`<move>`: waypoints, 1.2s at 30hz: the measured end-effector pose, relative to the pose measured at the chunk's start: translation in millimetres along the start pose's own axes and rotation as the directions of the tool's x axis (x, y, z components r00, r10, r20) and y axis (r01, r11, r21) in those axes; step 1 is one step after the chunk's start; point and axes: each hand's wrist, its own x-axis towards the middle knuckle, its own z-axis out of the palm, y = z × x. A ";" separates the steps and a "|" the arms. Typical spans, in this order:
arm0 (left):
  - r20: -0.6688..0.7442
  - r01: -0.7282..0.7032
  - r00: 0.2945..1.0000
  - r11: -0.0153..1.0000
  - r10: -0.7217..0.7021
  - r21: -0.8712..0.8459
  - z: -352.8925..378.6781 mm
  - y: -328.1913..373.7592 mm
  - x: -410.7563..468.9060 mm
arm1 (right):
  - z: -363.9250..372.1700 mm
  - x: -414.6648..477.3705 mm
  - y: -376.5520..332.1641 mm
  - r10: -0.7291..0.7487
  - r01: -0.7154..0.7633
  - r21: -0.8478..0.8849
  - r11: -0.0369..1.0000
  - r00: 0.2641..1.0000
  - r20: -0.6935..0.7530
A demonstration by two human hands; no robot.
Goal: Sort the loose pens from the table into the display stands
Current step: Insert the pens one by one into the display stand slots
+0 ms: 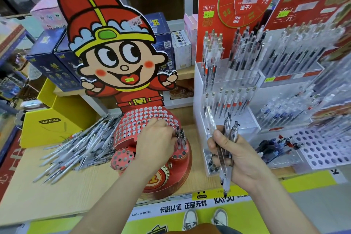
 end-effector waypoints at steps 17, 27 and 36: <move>0.143 0.136 0.950 -0.046 -0.276 -0.990 -84.1 14.1 17.5 | 1.7 -5.4 -11.2 0.121 -0.119 0.125 0.985 0.993 -0.009; 0.096 0.120 0.914 0.036 -0.394 -0.992 -76.5 -10.0 19.4 | -17.2 -5.7 -14.2 -0.016 0.039 0.176 0.984 0.991 -0.131; 0.028 0.115 0.976 0.400 -0.216 -0.909 -71.5 -13.0 10.0 | -12.3 -3.2 -10.4 -0.019 0.003 -0.165 0.986 0.995 -0.099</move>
